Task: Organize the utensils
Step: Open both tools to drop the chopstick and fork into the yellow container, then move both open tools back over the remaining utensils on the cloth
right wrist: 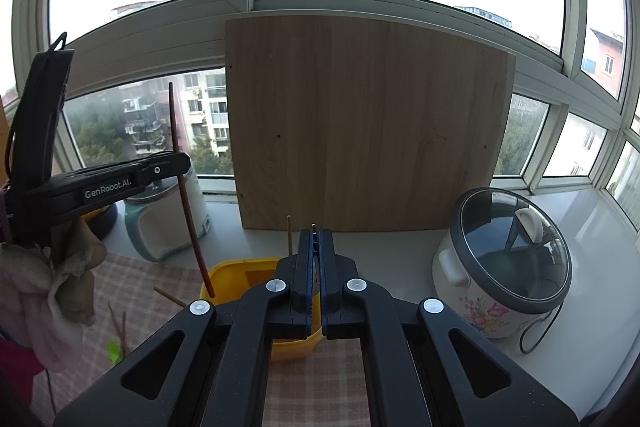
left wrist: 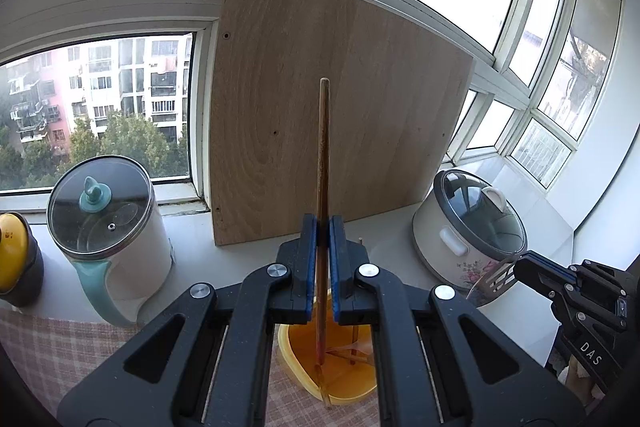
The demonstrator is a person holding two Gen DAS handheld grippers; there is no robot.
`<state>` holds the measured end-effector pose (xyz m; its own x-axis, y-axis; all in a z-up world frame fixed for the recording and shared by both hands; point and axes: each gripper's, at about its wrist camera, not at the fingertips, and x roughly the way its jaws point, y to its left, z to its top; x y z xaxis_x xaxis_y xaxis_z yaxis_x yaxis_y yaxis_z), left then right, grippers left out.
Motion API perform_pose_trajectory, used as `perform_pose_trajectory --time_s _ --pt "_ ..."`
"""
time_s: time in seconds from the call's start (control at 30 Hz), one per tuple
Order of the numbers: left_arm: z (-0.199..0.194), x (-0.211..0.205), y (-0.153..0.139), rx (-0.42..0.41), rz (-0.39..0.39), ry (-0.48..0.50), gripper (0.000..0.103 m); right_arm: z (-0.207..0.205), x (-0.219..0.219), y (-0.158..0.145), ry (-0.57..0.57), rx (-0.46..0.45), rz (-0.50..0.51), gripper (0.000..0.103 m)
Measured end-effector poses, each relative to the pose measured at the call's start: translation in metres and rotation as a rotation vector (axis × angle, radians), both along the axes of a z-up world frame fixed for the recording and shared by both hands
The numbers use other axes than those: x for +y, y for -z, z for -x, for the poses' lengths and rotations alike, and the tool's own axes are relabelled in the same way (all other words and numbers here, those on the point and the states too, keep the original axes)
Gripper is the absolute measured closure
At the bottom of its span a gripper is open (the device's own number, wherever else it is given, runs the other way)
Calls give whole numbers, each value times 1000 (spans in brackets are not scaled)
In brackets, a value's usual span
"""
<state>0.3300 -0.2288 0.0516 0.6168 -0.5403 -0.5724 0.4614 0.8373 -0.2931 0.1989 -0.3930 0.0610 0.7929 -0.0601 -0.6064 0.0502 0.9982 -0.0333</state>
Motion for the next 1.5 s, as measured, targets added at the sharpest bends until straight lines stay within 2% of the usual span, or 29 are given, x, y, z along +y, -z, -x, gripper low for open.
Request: perform_pose_trajectory --time_s 0.37,0.4,0.47,0.53,0.57,0.6,0.97,1.1,1.2,1.5 --pt "8 -10 8 32 -49 70 98 -7 8 12 -24 33 -5 101" --pt "9 -11 7 33 -56 73 95 -7 9 11 -24 29 -6 101" --pt "13 -10 6 26 -61 75 79 -7 9 10 -24 33 -12 100" --pt "16 -7 5 21 -60 73 77 -5 8 9 -23 32 -29 88" --pt "17 -5 5 22 -60 73 77 -4 7 8 -21 27 -38 73" --pt "18 -4 4 22 -57 72 77 -2 6 8 -19 19 -46 64" --pt "32 29 0 31 -43 30 77 14 12 6 -16 17 -72 62" --pt "40 47 -2 28 -44 9 77 21 17 7 -26 18 -77 53" --pt "48 63 -1 25 -45 -10 77 28 23 9 -36 25 -75 53" --pt "77 120 18 48 -95 -67 77 42 47 22 -124 58 -87 49"
